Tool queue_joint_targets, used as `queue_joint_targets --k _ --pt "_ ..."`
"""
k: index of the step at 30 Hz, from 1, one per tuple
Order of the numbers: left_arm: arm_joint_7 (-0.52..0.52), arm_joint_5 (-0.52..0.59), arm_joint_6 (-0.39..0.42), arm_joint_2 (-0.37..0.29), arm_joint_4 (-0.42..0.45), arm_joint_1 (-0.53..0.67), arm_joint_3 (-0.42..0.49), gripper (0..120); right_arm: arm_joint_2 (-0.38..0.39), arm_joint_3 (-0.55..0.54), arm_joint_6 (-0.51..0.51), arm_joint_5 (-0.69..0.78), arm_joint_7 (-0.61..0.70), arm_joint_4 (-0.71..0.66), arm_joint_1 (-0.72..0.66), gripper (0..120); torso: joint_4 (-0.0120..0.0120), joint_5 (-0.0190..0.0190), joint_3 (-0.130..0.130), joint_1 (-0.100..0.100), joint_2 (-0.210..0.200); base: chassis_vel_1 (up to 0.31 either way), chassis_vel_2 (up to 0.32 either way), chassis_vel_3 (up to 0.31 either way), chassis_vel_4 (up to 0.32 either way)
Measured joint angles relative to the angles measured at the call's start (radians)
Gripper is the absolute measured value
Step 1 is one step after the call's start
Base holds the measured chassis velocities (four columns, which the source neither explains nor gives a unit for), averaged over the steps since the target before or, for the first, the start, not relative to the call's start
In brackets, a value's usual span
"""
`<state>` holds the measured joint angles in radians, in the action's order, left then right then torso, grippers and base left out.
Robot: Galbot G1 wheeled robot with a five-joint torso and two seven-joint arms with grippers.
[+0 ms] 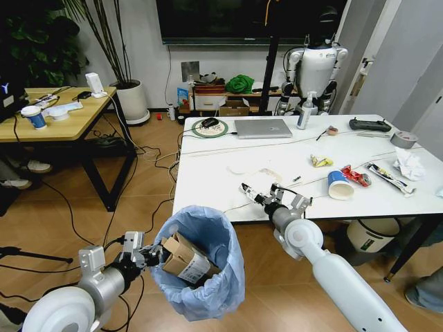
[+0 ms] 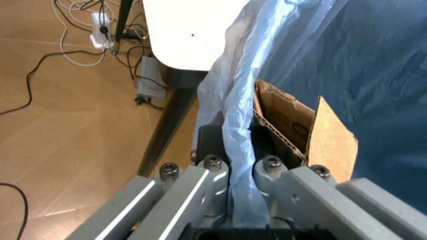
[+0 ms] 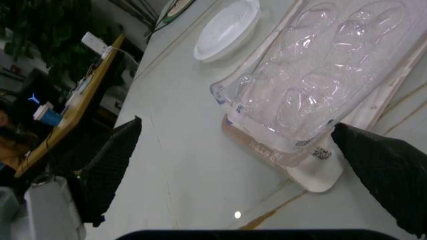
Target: Pick up the trash bin and place the trash from the table into it.
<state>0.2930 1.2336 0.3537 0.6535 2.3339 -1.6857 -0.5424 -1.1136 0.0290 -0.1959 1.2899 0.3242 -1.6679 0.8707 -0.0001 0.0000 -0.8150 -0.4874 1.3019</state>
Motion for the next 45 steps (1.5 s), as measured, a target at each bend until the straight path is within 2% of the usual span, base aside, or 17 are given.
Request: queue_joint_targets --k 12,15,16,22,24,27,30,32,38,45 --pt "0.001 0.0 0.0 0.001 0.0 0.001 -0.001 0 -0.013 -0.007 0.001 0.001 -0.012 0.027 -0.02 97 0.0 0.0 0.0 0.0 0.0 0.0 0.0 0.0 0.0" --pt "0.001 0.0 0.0 0.001 -0.001 0.001 -0.002 0 -0.014 -0.009 0.002 0.002 -0.016 0.032 -0.023 84 0.0 0.0 0.0 0.0 0.0 0.0 0.0 0.0 0.0" --pt "0.001 0.0 0.0 0.001 -0.001 0.001 -0.002 0 -0.014 -0.009 0.002 0.002 -0.016 0.032 -0.023 84 0.0 0.0 0.0 0.0 0.0 0.0 0.0 0.0 0.0" --pt "0.001 0.0 0.0 0.003 -0.004 0.001 -0.001 0 -0.003 -0.01 0.008 0.006 -0.033 0.033 -0.015 56 -0.0001 0.0 0.0 0.0 0.0 0.0 0.0 0.0 0.0" --pt "0.001 0.0 0.0 0.004 -0.004 0.001 -0.001 0 -0.002 -0.01 0.008 0.006 -0.034 0.033 -0.015 55 -0.0001 0.0 0.0 0.0 0.0 0.0 0.0 0.0 0.0" --pt "0.001 0.0 0.0 0.005 -0.004 0.0 0.0 0 0.001 -0.008 0.01 0.006 -0.04 0.029 -0.007 40 0.0 0.0 0.0 0.0 0.0 0.0 0.0 0.0 0.0" --pt "0.001 -0.001 0.0 0.006 -0.004 -0.003 0.0 0 0.004 -0.006 0.011 0.005 -0.043 0.026 -0.001 29 0.0 0.0 0.0 0.0 0.0 0.0 0.0 0.0 0.0" --pt "0.001 -0.001 0.0 0.006 -0.004 -0.003 0.0 0 0.005 -0.006 0.011 0.005 -0.043 0.025 0.0 25 0.0 0.0 0.0 0.0 0.0 0.0 0.0 0.0 0.0" --pt "0.001 -0.003 0.0 0.008 -0.003 -0.005 0.0 0 0.009 -0.002 0.012 0.005 -0.044 0.022 0.002 0 0.0 0.0 0.0 0.0 0.0 0.0 0.0 0.0 0.0" --pt "0.0 -0.004 0.0 0.009 -0.006 -0.004 0.0 0 0.012 0.003 0.012 0.001 -0.052 0.022 0.011 0 0.0 0.0001 0.0 0.0 0.0 0.0 0.0 0.0 0.0"
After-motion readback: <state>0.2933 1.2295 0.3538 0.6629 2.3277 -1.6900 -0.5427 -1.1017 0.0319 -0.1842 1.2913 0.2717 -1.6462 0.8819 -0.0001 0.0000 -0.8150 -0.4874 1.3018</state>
